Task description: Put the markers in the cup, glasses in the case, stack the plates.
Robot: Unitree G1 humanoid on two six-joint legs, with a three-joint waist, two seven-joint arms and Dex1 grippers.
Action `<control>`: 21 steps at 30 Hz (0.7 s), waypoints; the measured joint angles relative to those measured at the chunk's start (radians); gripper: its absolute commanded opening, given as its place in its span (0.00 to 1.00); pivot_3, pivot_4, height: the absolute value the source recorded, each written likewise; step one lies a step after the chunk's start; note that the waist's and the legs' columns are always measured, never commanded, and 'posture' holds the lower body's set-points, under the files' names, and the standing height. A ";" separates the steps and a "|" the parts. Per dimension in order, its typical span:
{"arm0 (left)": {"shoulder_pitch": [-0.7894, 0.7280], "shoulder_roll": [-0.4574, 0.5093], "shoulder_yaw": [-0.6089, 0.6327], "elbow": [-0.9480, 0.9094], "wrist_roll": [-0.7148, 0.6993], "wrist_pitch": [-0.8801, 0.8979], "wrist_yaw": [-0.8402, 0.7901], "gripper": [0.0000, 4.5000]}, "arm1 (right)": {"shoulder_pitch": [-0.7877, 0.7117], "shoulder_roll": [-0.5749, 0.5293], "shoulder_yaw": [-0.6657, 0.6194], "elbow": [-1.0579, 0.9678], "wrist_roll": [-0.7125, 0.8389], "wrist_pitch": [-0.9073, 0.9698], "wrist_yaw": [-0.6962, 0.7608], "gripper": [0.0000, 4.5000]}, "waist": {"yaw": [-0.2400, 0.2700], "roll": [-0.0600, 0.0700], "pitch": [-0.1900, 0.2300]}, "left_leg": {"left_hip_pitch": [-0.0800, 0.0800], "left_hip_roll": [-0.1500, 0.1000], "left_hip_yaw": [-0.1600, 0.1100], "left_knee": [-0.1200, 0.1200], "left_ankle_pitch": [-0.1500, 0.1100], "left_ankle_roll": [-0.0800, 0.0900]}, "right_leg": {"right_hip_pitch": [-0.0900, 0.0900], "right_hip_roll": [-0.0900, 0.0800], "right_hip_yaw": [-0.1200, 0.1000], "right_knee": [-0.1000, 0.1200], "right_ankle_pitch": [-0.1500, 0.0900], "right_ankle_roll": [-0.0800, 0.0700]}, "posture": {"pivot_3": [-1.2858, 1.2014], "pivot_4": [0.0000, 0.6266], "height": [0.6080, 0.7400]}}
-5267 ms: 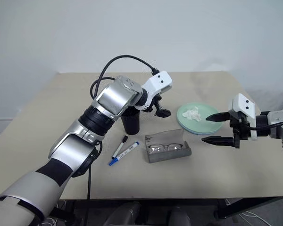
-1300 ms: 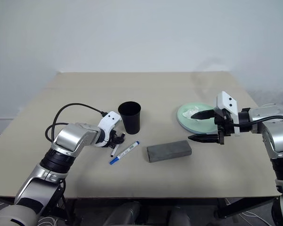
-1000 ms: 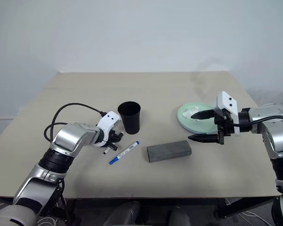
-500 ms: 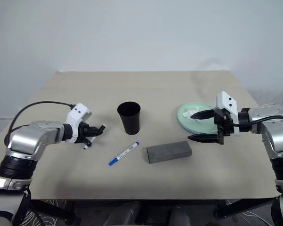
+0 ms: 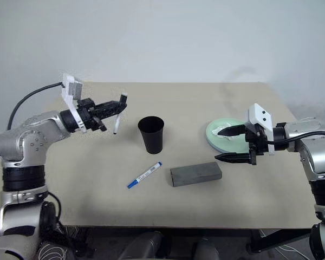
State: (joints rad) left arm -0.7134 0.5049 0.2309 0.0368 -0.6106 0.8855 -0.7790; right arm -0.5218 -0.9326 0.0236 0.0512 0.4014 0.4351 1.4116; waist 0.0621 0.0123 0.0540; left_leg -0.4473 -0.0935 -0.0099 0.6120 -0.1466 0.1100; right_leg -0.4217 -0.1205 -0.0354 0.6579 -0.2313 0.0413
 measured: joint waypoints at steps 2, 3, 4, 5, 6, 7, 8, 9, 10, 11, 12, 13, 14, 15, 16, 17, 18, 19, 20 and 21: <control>-0.009 -0.050 0.007 0.014 0.001 -0.049 0.025 0.04 | 0.000 0.004 0.000 -0.001 0.001 0.000 -0.005 1.00 | 0.000 0.000 0.000 | 0.000 0.000 0.000 0.001 0.000 0.000 | 0.000 0.000 0.000 -0.001 0.001 0.000 | 0.52 0.00 0.86; -0.009 -0.083 0.010 0.024 0.002 -0.084 0.039 0.04 | 0.000 0.005 0.000 -0.002 0.001 0.001 -0.010 1.00 | 0.000 0.000 0.000 | 0.000 0.000 0.000 0.001 0.000 0.000 | 0.000 0.000 0.000 -0.001 0.002 0.001 | 0.52 0.00 0.86; -0.009 -0.106 0.010 0.032 0.002 -0.102 0.044 0.04 | 0.000 0.005 0.000 -0.002 0.001 0.002 -0.013 1.00 | 0.000 0.000 0.000 | 0.000 0.000 0.000 0.002 0.000 0.000 | 0.000 0.000 0.000 -0.001 0.004 0.003 | 0.52 0.00 0.86; -0.010 -0.135 0.011 0.048 0.001 -0.127 0.054 0.04 | 0.000 0.006 0.000 -0.004 0.001 0.003 -0.015 1.00 | 0.000 -0.001 0.000 | 0.000 0.000 0.000 0.002 0.000 0.000 | 0.001 0.000 0.000 -0.001 0.004 0.003 | 0.52 0.00 0.86; -0.012 -0.160 0.011 0.066 0.002 -0.150 0.061 0.04 | 0.000 0.006 0.000 -0.005 0.002 0.004 -0.017 1.00 | 0.000 -0.001 0.000 | 0.000 0.000 0.000 0.003 0.000 0.000 | 0.001 0.000 0.000 -0.001 0.005 0.004 | 0.52 0.00 0.86; -0.015 -0.178 0.011 0.084 0.004 -0.174 0.065 0.04 | 0.000 0.006 -0.001 -0.006 0.002 0.006 -0.019 1.00 | 0.000 -0.001 0.000 | 0.000 0.000 0.000 0.003 0.000 0.000 | 0.001 0.000 0.000 -0.002 0.005 0.004 | 0.52 0.00 0.86; -0.019 -0.193 0.009 0.101 0.007 -0.200 0.069 0.04 | 0.000 0.007 -0.001 -0.008 0.002 0.008 -0.021 1.00 | 0.000 -0.001 0.000 | 0.000 0.000 0.000 0.003 0.000 0.000 | 0.001 0.000 0.000 -0.002 0.005 0.004 | 0.52 0.00 0.86; -0.025 -0.203 0.006 0.120 0.013 -0.224 0.072 0.04 | 0.002 0.007 -0.002 -0.011 0.003 0.010 -0.024 1.00 | 0.000 -0.002 0.000 | 0.000 0.000 0.000 0.003 0.000 0.000 | 0.001 0.000 0.000 -0.002 0.005 0.004 | 0.52 0.00 0.86; -0.034 -0.212 0.000 0.140 0.026 -0.254 0.074 0.04 | 0.003 0.008 -0.003 -0.015 0.003 0.013 -0.029 1.00 | 0.000 -0.002 0.000 | 0.000 0.000 0.000 0.003 0.000 0.000 | 0.001 0.000 0.000 -0.002 0.005 0.004 | 0.52 0.00 0.86; -0.042 -0.222 -0.010 0.160 0.042 -0.288 0.075 0.04 | 0.004 0.009 -0.006 -0.023 0.005 0.017 -0.034 1.00 | 0.000 -0.002 0.000 | 0.000 0.000 0.000 0.003 0.000 0.000 | 0.001 0.000 0.000 -0.002 0.005 0.004 | 0.52 0.00 0.86; -0.049 -0.232 -0.020 0.180 0.054 -0.319 0.076 0.04 | 0.005 0.012 -0.008 -0.027 0.009 0.020 -0.038 1.00 | 0.000 -0.002 0.000 | 0.000 0.000 0.000 0.003 0.000 0.000 | 0.002 0.000 -0.001 -0.002 0.005 0.004 | 0.52 0.00 0.86; -0.052 -0.243 -0.029 0.199 0.064 -0.344 0.077 0.04 | 0.007 0.013 -0.008 -0.030 0.011 0.021 -0.042 1.00 | 0.000 -0.002 0.000 | 0.000 0.000 0.000 0.003 0.000 0.000 | 0.002 0.000 -0.001 -0.003 0.005 0.004 | 0.52 0.00 0.86; -0.052 -0.250 -0.035 0.217 0.070 -0.362 0.077 0.04 | 0.008 0.014 -0.008 -0.034 0.012 0.022 -0.047 1.00 | 0.000 -0.002 0.000 | 0.000 0.000 0.000 0.003 0.000 0.000 | 0.002 0.000 -0.001 -0.003 0.005 0.004 | 0.52 0.00 0.86; -0.053 -0.251 -0.043 0.233 0.079 -0.376 0.076 0.04 | 0.012 0.015 -0.010 -0.037 0.013 0.024 -0.050 1.00 | 0.000 -0.002 0.000 | 0.000 0.000 0.000 0.003 0.000 0.000 | 0.002 0.000 -0.001 -0.003 0.005 0.004 | 0.52 0.00 0.86; -0.053 -0.255 -0.051 0.255 0.089 -0.396 0.076 0.04 | 0.018 0.015 -0.012 -0.041 0.018 0.027 -0.057 1.00 | 0.000 -0.002 0.000 | 0.000 0.000 0.000 0.004 0.000 0.000 | 0.003 0.000 -0.001 -0.003 0.005 0.004 | 0.52 0.00 0.86; -0.053 -0.259 -0.057 0.270 0.097 -0.413 0.076 0.04 | 0.021 0.015 -0.012 -0.042 0.022 0.029 -0.059 1.00 | 0.000 -0.002 0.000 | 0.000 0.000 0.000 0.004 0.000 0.000 | 0.003 0.000 -0.001 -0.003 0.005 0.004 | 0.52 0.00 0.86; -0.053 -0.265 -0.067 0.287 0.111 -0.437 0.076 0.04 | 0.023 0.016 -0.012 -0.044 0.025 0.031 -0.063 1.00 | 0.000 -0.002 0.000 | 0.000 0.000 0.000 0.004 0.000 0.000 | 0.003 0.000 -0.001 -0.004 0.005 0.004 | 0.52 0.00 0.86; -0.053 -0.272 -0.074 0.301 0.124 -0.455 0.076 0.04 | 0.024 0.016 -0.013 -0.045 0.029 0.032 -0.067 1.00 | 0.000 -0.003 0.000 | 0.000 0.000 0.000 0.004 0.000 0.000 | 0.003 0.000 -0.002 -0.004 0.005 0.004 | 0.52 0.00 0.86; -0.053 -0.278 -0.082 0.316 0.133 -0.474 0.076 0.04 | 0.024 0.016 -0.013 -0.047 0.030 0.032 -0.069 1.00 | 0.000 -0.003 0.000 | 0.000 0.000 0.000 0.004 0.000 0.000 | 0.003 0.000 -0.002 -0.004 0.005 0.004 | 0.52 0.00 0.86; -0.054 -0.283 -0.087 0.326 0.140 -0.488 0.077 0.04 | 0.024 0.017 -0.013 -0.048 0.030 0.033 -0.070 1.00 | 0.000 -0.003 0.000 | 0.000 0.000 0.000 0.004 0.000 0.000 | 0.004 0.000 -0.002 -0.004 0.005 0.004 | 0.52 0.00 0.86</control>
State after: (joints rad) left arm -0.7669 0.2223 0.1437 0.3630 -0.4703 0.3976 -0.7024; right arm -0.4980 -0.9161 0.0106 0.0031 0.4316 0.4679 1.3413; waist 0.0622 0.0097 0.0540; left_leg -0.4475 -0.0934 -0.0102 0.6158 -0.1468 0.1105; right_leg -0.4181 -0.1208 -0.0370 0.6537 -0.2263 0.0453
